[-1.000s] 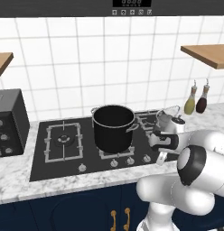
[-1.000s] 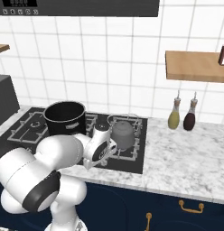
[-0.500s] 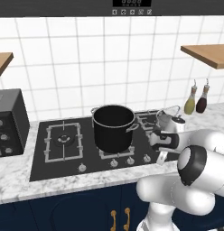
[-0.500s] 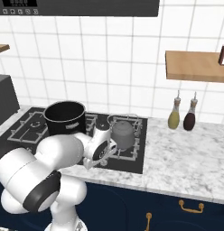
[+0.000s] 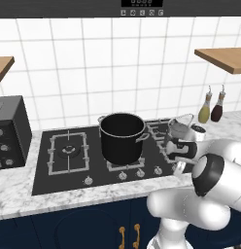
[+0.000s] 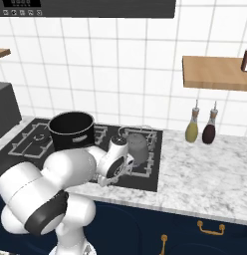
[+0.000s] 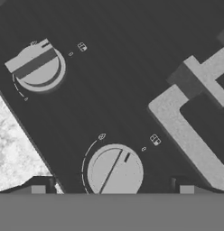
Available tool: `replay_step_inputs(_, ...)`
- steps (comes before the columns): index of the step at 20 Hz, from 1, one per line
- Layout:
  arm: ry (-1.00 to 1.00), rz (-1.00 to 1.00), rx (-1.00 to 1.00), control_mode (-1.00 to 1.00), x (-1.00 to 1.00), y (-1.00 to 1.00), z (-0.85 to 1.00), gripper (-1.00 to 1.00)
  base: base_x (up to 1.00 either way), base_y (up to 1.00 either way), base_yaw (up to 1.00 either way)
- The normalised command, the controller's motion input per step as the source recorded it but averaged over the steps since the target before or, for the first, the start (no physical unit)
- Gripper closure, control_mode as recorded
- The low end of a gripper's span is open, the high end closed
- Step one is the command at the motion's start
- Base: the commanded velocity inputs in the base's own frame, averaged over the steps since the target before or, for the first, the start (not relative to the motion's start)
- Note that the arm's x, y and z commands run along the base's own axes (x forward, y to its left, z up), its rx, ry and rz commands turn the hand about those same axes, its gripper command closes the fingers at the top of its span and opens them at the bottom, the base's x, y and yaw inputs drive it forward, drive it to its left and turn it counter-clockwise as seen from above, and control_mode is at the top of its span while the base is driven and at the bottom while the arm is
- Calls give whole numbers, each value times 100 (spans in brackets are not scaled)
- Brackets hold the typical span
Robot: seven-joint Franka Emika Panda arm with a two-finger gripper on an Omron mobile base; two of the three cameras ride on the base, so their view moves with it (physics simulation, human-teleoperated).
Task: Pick the kettle from the counter and place it on a stove burner. Then turn the burner on.
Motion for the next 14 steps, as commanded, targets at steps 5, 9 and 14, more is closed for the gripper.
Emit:
replay_step_inputs(5,-10,0,0,-100,-30,-39,3,-100,0,0,0)
replay_step_inputs(9,-16,0,0,-100,-73,-18,50,-100,0,0,0)
replay_step_inputs(14,-16,0,0,-100,-48,-5,63,-100,0,0,0)
